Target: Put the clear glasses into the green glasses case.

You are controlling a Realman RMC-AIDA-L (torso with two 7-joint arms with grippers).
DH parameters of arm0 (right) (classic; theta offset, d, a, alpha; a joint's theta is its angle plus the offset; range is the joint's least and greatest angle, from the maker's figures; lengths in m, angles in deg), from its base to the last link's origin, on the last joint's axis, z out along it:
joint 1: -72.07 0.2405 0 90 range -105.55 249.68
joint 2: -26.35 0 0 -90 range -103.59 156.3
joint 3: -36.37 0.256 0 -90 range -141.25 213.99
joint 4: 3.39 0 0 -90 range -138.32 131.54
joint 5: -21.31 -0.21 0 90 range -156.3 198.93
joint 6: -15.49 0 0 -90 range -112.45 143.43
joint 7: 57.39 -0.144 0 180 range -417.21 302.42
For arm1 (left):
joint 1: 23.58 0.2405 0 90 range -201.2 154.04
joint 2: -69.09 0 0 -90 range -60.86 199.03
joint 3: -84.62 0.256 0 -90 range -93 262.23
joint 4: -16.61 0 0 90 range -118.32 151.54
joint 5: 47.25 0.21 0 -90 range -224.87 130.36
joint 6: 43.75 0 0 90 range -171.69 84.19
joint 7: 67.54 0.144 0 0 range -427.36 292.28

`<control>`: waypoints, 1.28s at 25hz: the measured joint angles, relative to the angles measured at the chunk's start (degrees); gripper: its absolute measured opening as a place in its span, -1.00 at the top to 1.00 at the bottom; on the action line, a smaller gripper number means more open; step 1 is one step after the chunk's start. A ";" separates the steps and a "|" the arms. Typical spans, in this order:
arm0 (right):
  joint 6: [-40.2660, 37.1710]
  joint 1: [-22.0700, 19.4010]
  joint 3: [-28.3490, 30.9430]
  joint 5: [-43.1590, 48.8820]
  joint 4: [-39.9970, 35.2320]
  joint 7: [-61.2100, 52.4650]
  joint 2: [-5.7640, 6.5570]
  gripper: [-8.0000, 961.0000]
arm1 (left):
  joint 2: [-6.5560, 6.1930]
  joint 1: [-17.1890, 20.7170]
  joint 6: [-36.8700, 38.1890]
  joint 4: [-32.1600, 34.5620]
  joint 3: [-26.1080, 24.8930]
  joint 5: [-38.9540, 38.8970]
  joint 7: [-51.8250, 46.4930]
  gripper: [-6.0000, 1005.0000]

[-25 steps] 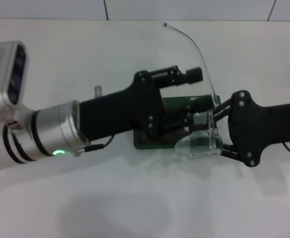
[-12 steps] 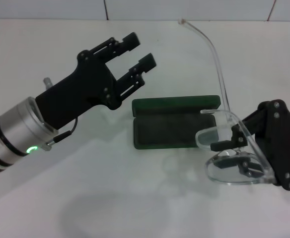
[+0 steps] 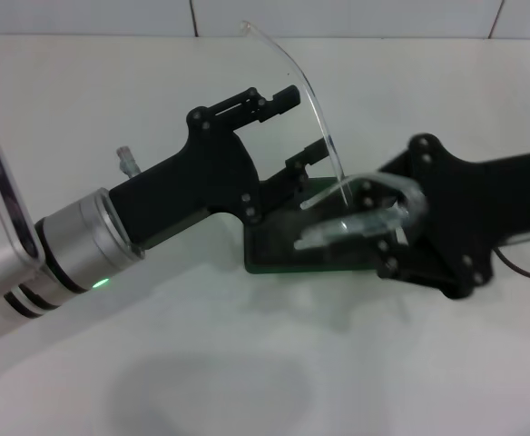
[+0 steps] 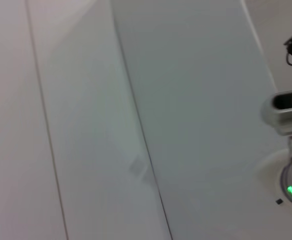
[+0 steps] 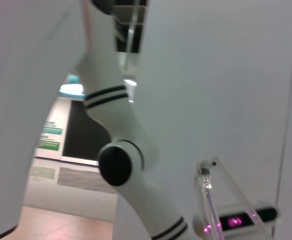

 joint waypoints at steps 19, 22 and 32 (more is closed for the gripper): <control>5.36 2.18 -2.19 1.52 5.13 -13.09 0.81 0.71 | 0.00 -0.98 2.56 -0.37 1.16 -3.07 5.66 -0.06; 5.89 2.12 -2.13 2.38 5.15 -15.11 1.20 0.70 | 0.00 -0.86 3.41 -0.39 1.52 -3.28 6.00 -0.06; 7.97 1.49 -2.00 3.34 5.16 -17.32 2.35 0.70 | 0.00 -0.68 4.09 -0.40 3.54 -5.25 6.27 -0.06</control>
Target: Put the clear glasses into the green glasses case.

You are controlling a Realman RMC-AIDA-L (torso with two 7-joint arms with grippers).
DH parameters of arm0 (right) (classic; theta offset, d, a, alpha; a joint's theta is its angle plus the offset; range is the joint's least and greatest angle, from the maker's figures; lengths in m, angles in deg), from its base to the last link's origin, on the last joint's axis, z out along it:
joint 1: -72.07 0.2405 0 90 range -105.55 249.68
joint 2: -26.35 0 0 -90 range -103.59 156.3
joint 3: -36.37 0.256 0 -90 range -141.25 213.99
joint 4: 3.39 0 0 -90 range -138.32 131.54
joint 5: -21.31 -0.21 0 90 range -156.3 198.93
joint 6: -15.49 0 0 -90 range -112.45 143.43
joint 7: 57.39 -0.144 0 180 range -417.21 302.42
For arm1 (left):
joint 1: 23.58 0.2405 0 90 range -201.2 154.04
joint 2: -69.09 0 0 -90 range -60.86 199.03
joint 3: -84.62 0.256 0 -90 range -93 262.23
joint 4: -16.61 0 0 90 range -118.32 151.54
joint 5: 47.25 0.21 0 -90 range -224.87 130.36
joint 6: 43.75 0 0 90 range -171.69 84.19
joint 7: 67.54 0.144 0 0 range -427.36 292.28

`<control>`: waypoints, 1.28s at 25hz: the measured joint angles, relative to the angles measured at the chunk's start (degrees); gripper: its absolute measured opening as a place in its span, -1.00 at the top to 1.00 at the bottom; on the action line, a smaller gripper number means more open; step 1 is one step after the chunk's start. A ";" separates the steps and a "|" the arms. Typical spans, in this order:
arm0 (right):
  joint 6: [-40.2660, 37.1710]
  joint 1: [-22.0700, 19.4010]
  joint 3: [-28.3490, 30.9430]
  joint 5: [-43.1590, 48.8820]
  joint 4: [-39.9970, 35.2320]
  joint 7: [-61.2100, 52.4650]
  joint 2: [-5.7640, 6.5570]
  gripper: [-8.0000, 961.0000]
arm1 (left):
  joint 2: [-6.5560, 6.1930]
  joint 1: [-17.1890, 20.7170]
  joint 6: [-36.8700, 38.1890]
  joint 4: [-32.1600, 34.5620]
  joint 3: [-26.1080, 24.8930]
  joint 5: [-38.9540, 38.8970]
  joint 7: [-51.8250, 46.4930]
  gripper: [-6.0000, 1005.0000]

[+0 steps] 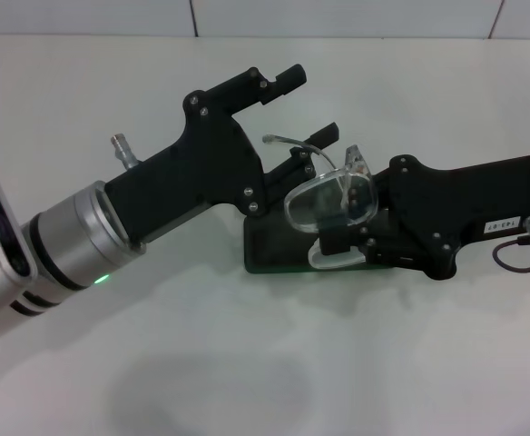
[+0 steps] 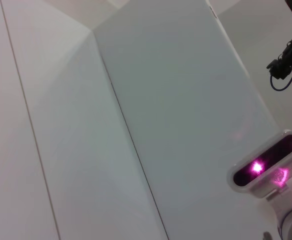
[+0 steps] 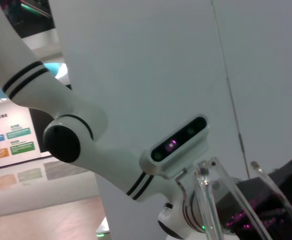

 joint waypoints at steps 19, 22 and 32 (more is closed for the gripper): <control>2.02 0.06 -0.04 2.35 0.08 -1.70 0.61 0.68 | 0.00 0.37 -0.06 0.00 0.38 -0.15 0.01 -0.06; 2.15 0.06 0.01 2.37 0.09 -2.44 0.87 0.68 | 0.00 0.44 -0.08 0.00 0.38 -0.15 0.01 -0.06; 2.66 -0.06 0.13 2.38 0.08 -4.17 1.03 0.67 | 0.00 0.65 0.34 0.00 0.62 -0.15 0.01 -0.06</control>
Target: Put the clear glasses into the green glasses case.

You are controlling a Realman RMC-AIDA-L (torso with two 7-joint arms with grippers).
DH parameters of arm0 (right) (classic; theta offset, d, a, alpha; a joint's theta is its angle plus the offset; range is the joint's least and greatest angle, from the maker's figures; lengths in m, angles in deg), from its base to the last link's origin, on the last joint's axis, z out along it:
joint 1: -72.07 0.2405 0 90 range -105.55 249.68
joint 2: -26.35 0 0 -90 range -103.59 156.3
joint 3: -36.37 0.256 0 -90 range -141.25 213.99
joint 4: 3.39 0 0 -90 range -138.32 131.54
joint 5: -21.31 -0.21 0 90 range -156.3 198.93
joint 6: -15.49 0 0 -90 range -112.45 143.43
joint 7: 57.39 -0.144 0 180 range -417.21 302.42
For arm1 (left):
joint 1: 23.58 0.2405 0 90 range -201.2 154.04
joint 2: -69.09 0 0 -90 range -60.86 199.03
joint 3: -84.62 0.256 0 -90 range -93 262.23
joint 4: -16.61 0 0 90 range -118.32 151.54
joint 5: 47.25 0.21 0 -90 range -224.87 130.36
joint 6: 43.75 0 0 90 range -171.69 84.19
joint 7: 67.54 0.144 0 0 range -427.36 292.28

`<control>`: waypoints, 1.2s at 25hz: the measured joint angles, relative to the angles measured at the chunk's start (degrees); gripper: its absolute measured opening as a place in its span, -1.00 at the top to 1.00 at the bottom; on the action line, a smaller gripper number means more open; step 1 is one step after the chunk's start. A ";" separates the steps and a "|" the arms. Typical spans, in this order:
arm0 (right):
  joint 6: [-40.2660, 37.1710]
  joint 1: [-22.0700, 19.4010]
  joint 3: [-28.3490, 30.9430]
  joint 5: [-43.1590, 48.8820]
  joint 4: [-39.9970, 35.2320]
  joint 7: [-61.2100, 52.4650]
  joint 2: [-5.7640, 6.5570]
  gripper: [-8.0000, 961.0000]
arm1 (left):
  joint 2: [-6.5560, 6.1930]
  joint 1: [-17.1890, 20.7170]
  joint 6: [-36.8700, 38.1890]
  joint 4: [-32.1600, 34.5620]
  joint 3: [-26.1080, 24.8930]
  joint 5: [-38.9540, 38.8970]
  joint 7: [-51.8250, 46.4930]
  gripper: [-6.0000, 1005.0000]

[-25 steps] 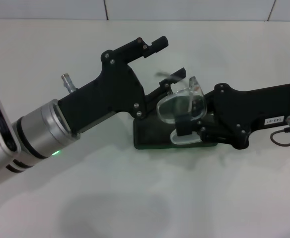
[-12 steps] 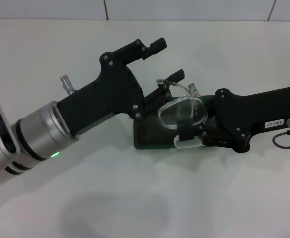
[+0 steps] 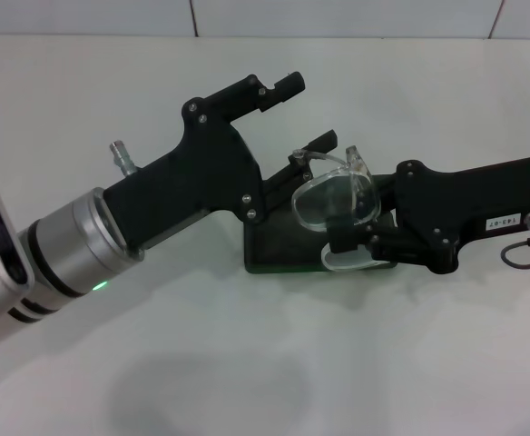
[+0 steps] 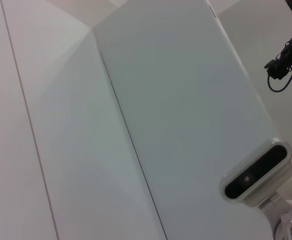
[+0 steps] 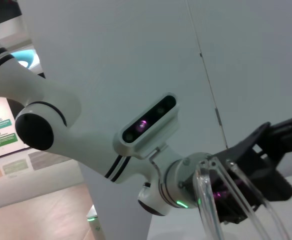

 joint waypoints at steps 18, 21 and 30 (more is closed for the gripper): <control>-4.02 0.33 -0.01 -0.15 -0.65 -0.47 -0.24 0.66 | 0.00 0.24 -0.11 -0.69 0.26 -0.49 1.41 -0.06; -3.96 0.56 -0.01 -0.15 -0.66 -0.47 -0.78 0.66 | 0.00 -0.12 -0.13 -0.70 1.25 -0.52 1.99 -0.06; -1.88 2.14 -0.42 1.33 -0.40 -3.35 -1.48 0.65 | 0.00 -0.42 0.01 -0.36 3.61 -0.61 4.05 -0.06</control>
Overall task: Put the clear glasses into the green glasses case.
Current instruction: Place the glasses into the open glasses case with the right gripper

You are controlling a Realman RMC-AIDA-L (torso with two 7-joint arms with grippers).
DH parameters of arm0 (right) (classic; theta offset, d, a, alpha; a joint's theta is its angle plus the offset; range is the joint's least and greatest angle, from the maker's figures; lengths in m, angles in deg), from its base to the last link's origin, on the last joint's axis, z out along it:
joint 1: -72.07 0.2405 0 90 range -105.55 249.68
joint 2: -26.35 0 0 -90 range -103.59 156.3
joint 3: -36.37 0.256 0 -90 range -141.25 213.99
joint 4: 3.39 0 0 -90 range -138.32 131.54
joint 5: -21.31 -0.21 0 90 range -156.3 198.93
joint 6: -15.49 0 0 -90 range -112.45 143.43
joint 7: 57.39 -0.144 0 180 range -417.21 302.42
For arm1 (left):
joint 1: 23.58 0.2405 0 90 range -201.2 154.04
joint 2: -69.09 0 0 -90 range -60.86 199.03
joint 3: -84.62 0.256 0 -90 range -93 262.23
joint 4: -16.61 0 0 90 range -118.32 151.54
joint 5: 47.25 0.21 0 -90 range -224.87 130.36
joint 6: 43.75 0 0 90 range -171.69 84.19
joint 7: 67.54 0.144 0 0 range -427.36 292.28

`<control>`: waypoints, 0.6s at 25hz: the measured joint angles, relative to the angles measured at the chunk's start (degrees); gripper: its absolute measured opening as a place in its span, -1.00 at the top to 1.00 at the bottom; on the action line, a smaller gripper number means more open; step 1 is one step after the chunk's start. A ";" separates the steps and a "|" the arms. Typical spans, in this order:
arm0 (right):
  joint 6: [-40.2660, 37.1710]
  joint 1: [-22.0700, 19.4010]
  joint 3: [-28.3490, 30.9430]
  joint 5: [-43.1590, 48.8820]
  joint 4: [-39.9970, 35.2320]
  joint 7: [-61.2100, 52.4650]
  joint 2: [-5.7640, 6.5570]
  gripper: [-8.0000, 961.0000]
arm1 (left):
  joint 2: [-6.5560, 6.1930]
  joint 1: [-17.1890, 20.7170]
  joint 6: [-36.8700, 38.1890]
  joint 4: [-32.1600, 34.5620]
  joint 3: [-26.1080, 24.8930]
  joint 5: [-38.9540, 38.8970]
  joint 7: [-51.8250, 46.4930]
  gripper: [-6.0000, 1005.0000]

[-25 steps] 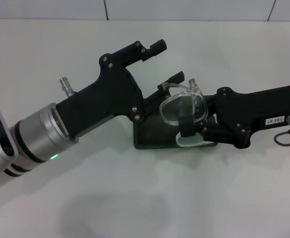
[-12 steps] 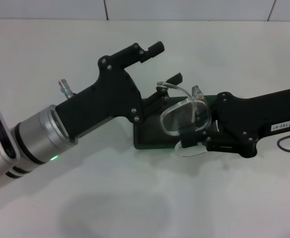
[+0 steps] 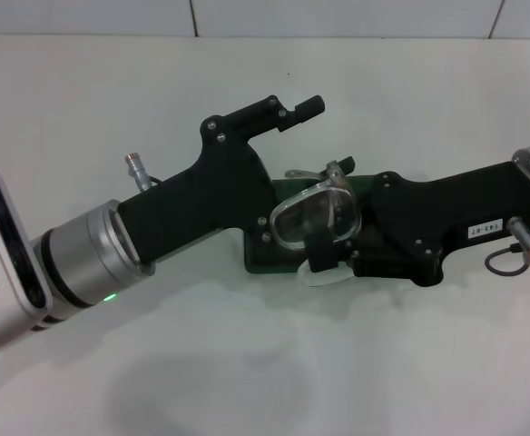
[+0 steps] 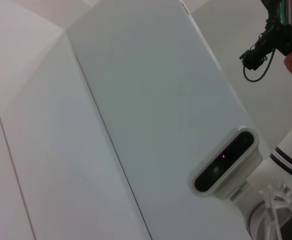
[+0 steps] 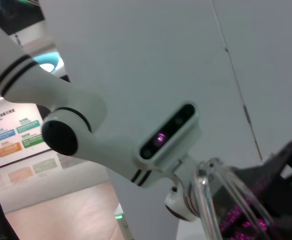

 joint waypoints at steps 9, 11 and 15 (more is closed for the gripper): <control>-1.50 -0.32 0.20 0.72 -1.95 -1.13 0.82 0.65 | 0.00 0.43 -0.49 -1.25 0.02 -5.16 0.05 -0.06; -2.00 -1.14 0.39 0.74 -3.64 -1.44 1.23 0.65 | -0.01 0.47 -0.60 -1.90 -0.20 -6.44 0.12 -0.06; -1.63 -2.56 0.43 1.53 -6.84 -2.44 1.67 0.64 | -0.05 0.71 -2.35 -2.86 -0.46 -10.62 0.73 -0.06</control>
